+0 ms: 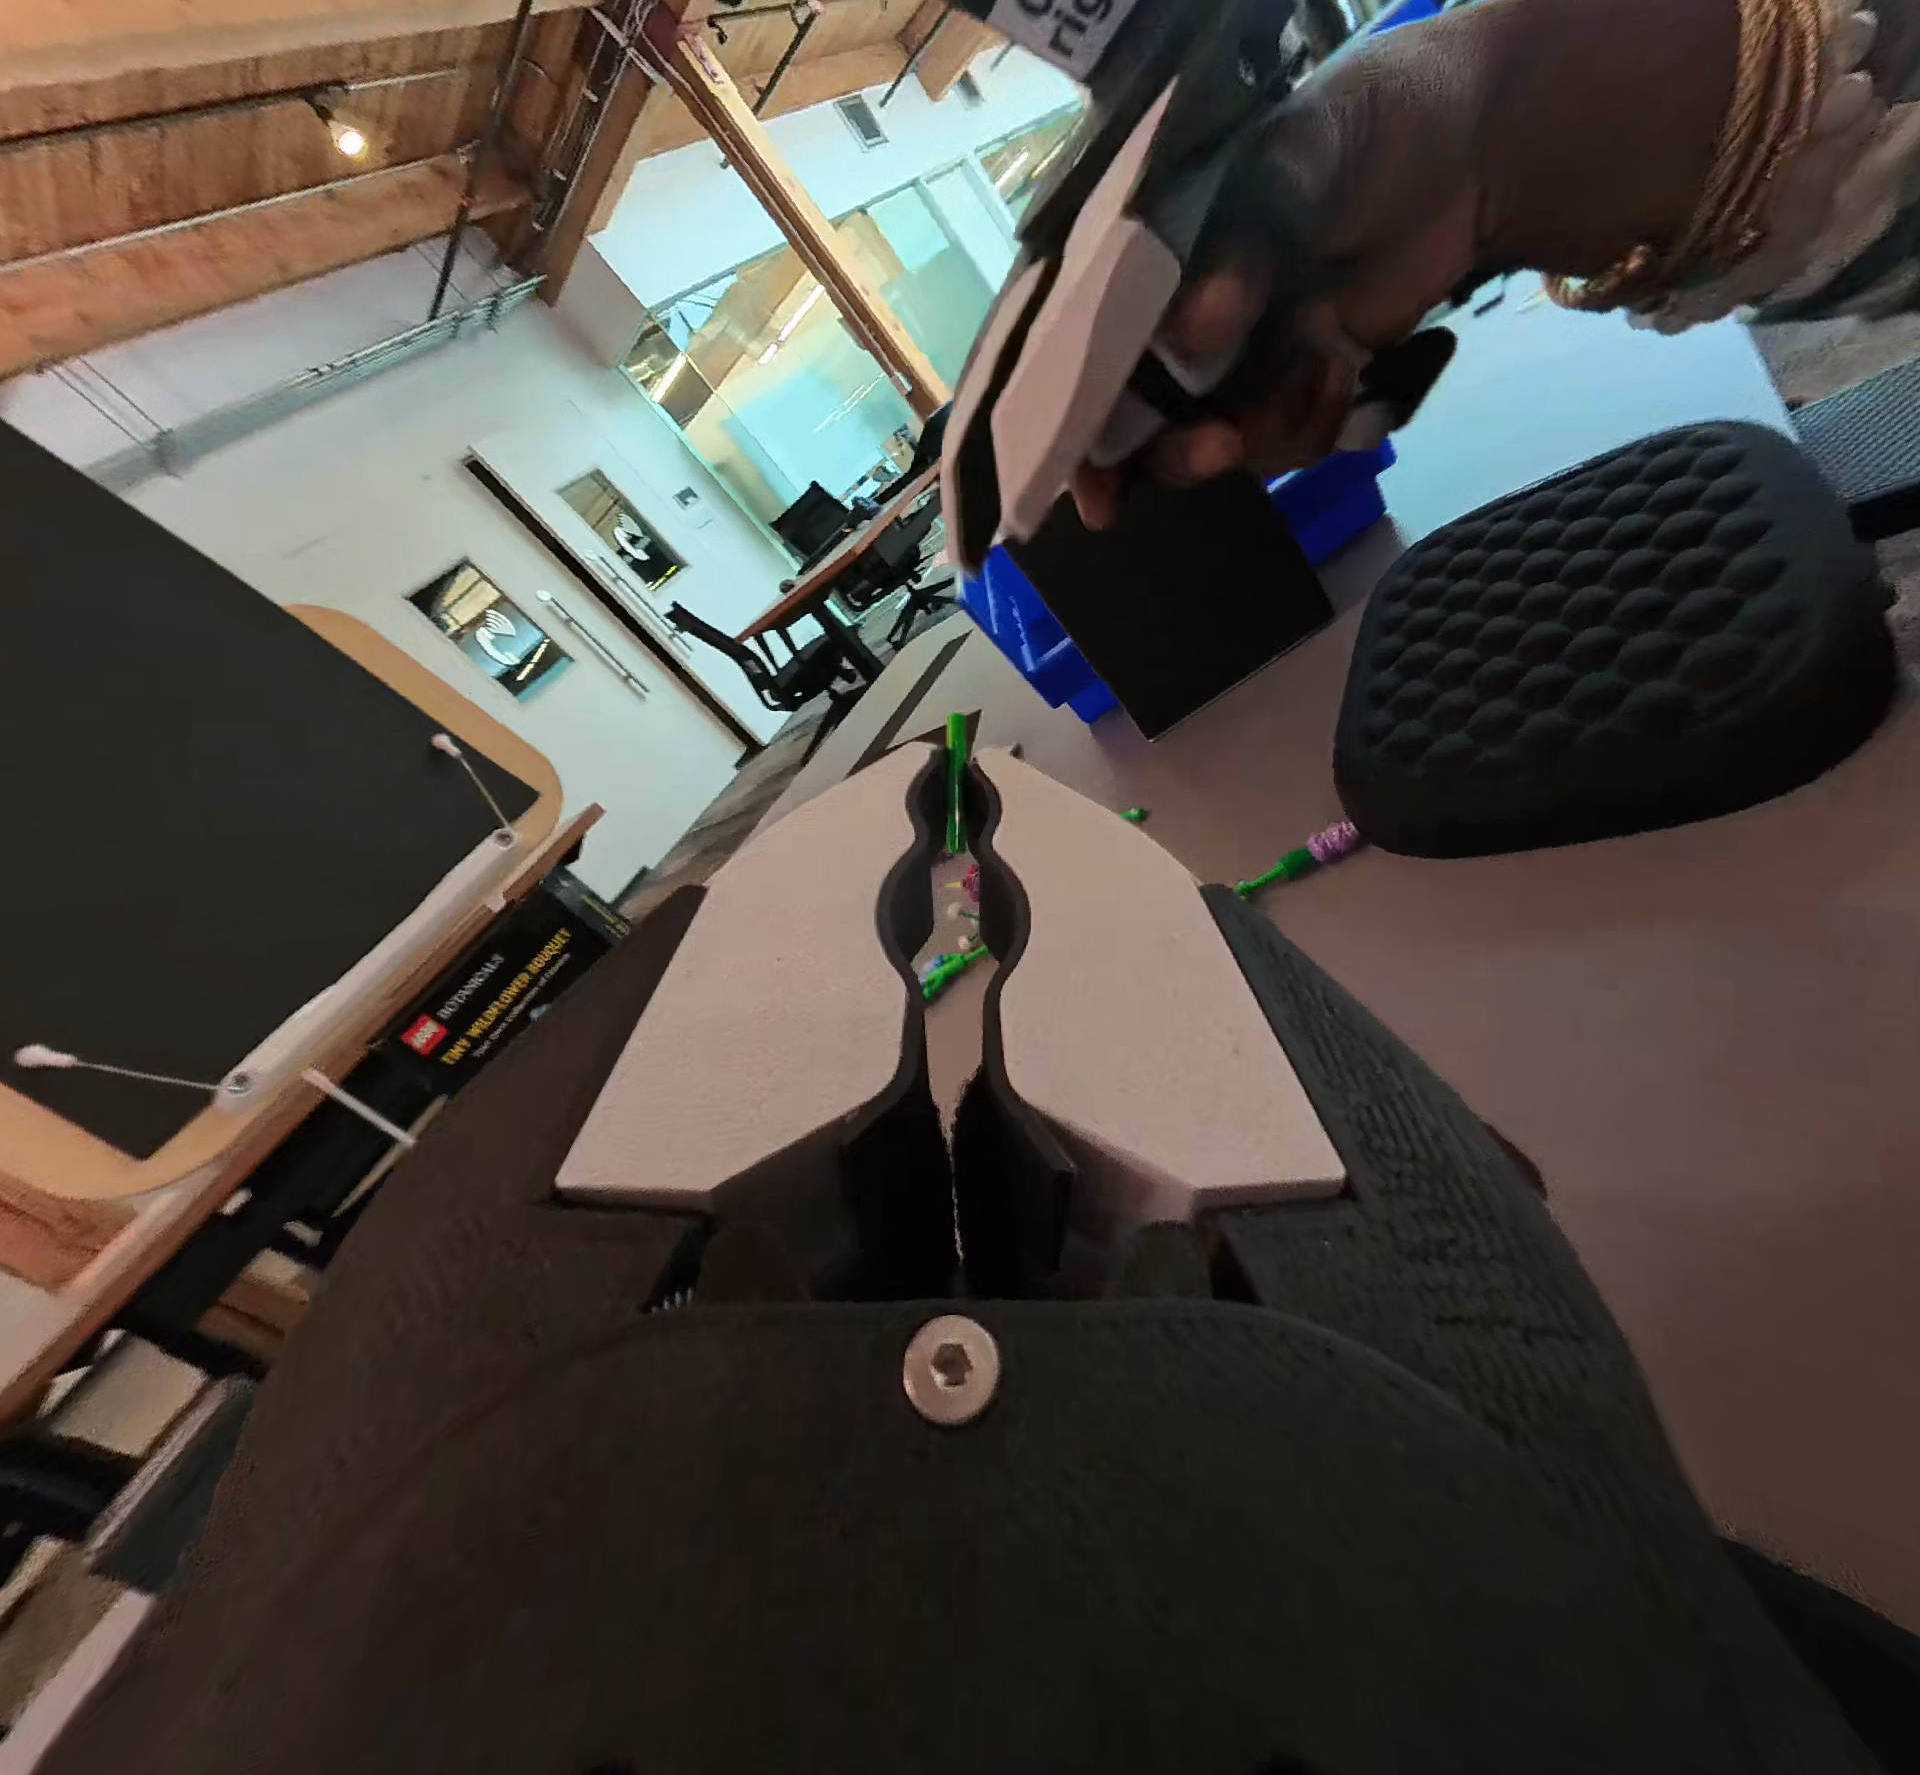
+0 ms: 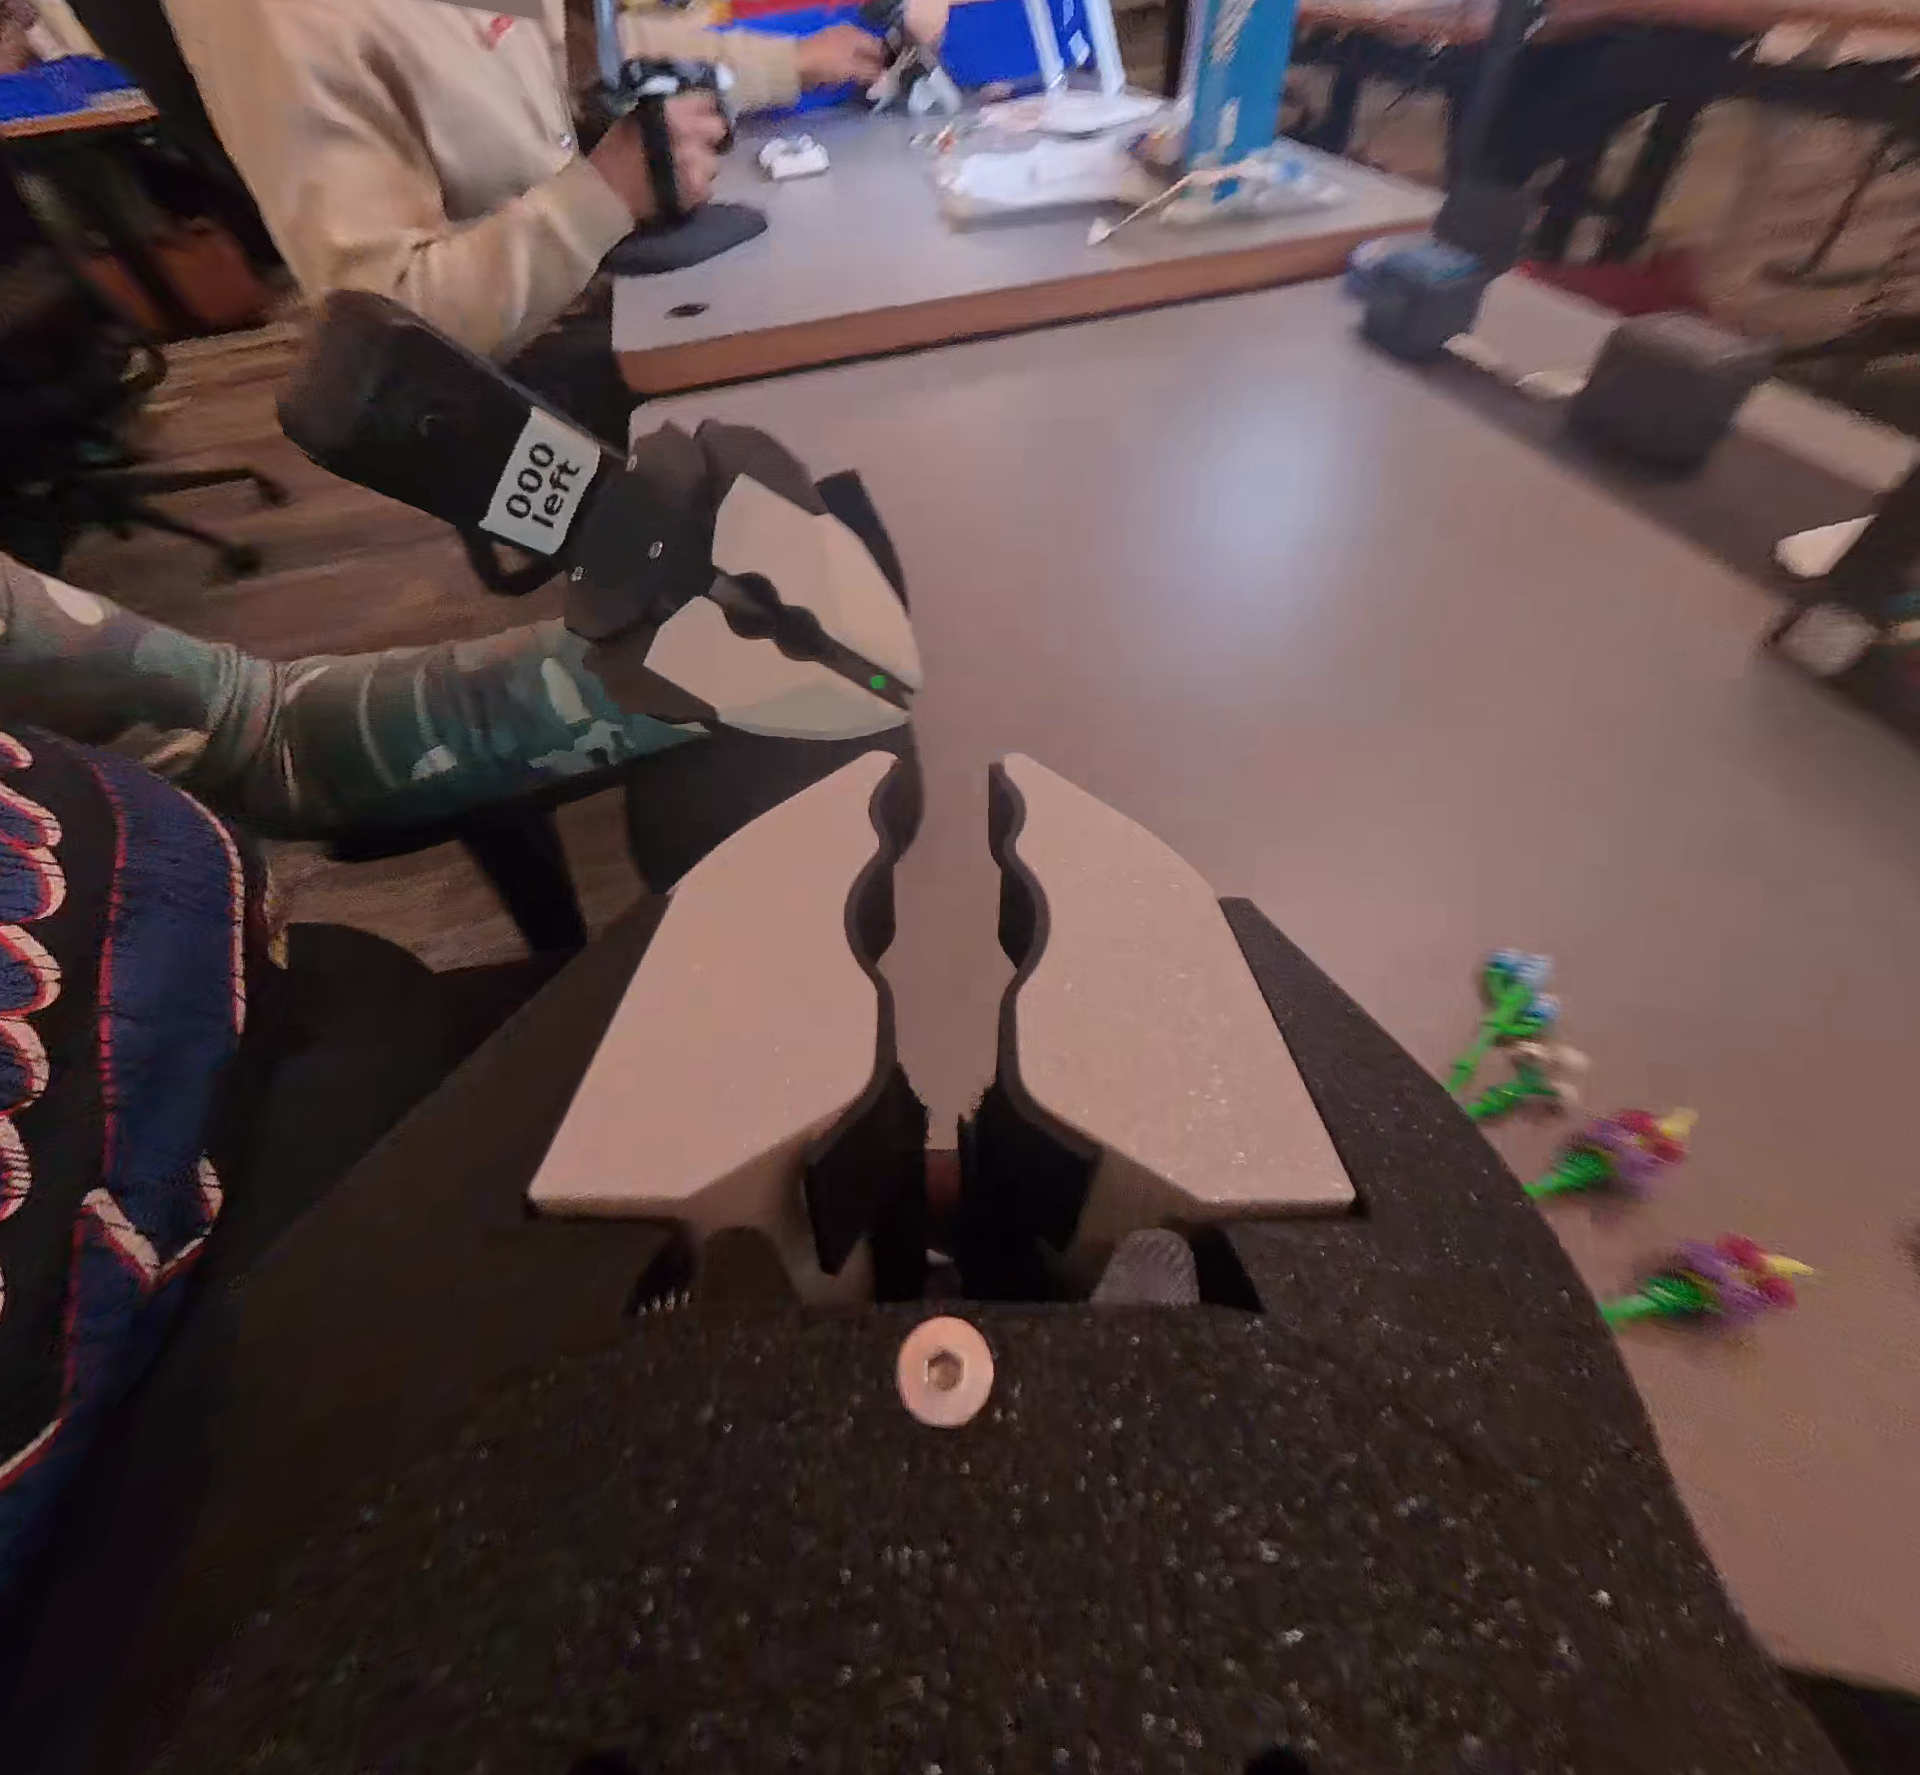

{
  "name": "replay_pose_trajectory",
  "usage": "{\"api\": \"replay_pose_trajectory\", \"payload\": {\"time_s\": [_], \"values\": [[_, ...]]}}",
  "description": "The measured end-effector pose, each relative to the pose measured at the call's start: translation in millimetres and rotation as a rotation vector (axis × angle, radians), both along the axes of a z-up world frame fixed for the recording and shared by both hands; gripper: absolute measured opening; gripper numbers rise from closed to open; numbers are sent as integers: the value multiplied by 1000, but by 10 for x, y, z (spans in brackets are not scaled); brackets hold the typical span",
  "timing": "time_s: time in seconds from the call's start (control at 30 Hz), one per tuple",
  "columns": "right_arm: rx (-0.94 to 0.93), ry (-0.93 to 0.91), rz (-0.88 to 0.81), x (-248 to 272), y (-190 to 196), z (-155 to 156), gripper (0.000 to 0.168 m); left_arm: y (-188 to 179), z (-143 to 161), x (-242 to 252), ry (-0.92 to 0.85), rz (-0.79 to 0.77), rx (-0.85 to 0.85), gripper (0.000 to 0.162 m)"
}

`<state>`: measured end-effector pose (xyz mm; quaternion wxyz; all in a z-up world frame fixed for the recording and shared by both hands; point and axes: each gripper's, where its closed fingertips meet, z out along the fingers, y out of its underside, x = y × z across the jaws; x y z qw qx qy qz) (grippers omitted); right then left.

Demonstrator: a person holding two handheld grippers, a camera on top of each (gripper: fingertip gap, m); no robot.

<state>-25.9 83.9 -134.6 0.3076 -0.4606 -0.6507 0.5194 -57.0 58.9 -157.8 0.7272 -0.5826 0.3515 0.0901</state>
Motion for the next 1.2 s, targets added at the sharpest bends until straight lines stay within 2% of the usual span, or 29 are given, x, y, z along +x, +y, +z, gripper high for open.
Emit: {"api": "replay_pose_trajectory", "payload": {"time_s": [0.13,0.27,0.33,0.43,0.53,0.6,0.7,0.77,0.83,0.9,1.0,1.1,1.17,1.2], "values": [[-26,-52,15,-234,-194,-226,15,43,-49,22,90,59,9,3],[-73,-48,47,-303,-310,-264,14,58,-81,35,105,61,0,3],[-80,-49,30,-329,-294,-287,5,58,-91,33,113,63,-2,3],[-42,-40,34,-313,-280,-291,3,83,-111,32,71,59,-48,5],[88,-15,-87,-195,9,-152,3,186,-200,-177,-7,170,-203,32],[247,3,-307,37,492,39,3,225,-266,-458,-59,313,-318,50],[426,-36,-700,661,1288,303,3,176,-399,-779,-194,455,-519,70],[459,-139,-856,1011,1624,248,3,132,-458,-896,-272,506,-605,80],[424,-281,-870,1133,1738,23,3,101,-485,-993,-303,562,-635,85],[428,-328,-886,1156,1817,-81,3,72,-524,-1062,-296,614,-658,92],[406,-328,-891,1159,1840,-101,19,52,-549,-1125,-279,667,-666,100],[404,-321,-913,1209,1866,-69,32,63,-564,-1121,-281,670,-669,101],[410,-256,-906,1162,1830,37,39,64,-603,-1125,-276,686,-685,95],[417,-184,-873,1071,1740,144,38,63,-627,-1122,-271,693,-697,75]]}}
